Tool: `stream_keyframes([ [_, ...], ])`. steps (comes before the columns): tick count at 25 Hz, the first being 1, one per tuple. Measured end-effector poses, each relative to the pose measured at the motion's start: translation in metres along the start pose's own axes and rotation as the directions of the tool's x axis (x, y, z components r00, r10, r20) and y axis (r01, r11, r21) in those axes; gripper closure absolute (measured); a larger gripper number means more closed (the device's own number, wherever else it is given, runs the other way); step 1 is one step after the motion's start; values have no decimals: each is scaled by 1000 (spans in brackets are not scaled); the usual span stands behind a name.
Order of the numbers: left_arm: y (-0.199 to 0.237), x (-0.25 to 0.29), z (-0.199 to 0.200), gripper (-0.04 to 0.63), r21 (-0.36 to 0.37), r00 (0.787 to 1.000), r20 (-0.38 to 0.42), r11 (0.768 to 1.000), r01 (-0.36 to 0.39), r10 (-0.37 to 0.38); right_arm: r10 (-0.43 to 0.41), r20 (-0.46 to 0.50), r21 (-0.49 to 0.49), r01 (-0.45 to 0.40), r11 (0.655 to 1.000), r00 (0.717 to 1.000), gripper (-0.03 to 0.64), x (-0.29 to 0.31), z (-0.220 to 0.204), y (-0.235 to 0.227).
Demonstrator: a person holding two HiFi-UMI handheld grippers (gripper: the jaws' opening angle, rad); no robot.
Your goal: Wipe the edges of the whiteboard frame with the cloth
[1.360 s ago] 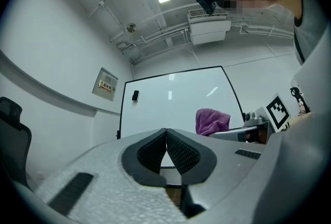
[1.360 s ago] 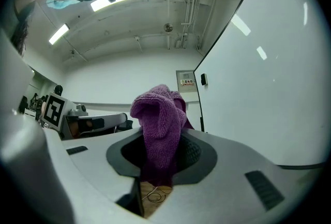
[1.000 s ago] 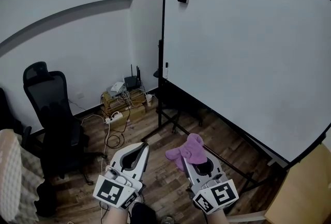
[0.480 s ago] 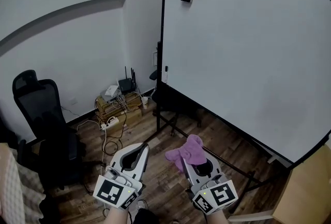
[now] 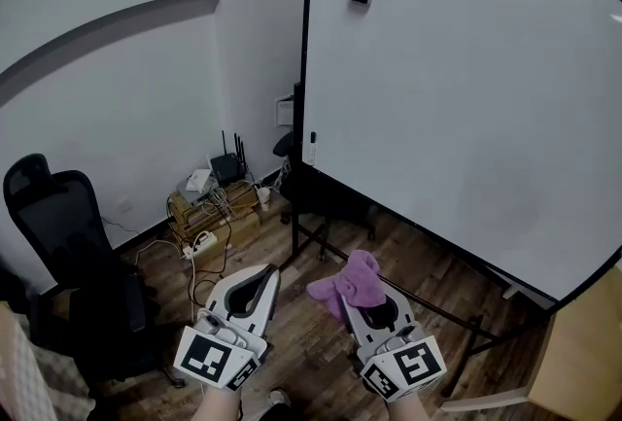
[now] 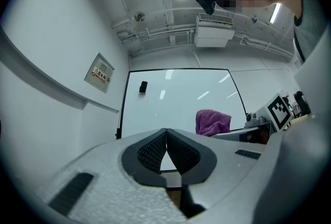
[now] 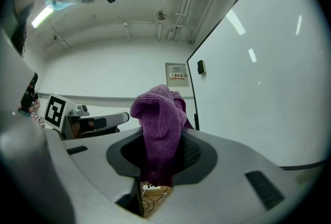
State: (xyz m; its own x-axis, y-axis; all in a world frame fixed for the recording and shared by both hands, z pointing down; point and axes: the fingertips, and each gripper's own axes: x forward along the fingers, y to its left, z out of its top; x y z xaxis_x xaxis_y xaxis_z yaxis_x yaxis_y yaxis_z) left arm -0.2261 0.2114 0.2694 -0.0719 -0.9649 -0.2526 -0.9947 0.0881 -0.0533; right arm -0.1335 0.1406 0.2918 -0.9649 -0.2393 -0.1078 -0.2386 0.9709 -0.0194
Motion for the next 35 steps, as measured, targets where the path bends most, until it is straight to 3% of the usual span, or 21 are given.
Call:
stream_keyframes([
  [8,43,5,-5,578,-15,999,8,998,54,-54,-51,4,-5,51,999,999,508,40,-5,13],
  [21,92,2,-17,579,-42,997,7,996,82,-82,-93,-10,-3,93,996,996,508,80,-18,31],
  [35,154,46,-41,580,-45,1000,-8,999,25,-26,-37,-23,15,38,999,999,508,158,-35,0],
])
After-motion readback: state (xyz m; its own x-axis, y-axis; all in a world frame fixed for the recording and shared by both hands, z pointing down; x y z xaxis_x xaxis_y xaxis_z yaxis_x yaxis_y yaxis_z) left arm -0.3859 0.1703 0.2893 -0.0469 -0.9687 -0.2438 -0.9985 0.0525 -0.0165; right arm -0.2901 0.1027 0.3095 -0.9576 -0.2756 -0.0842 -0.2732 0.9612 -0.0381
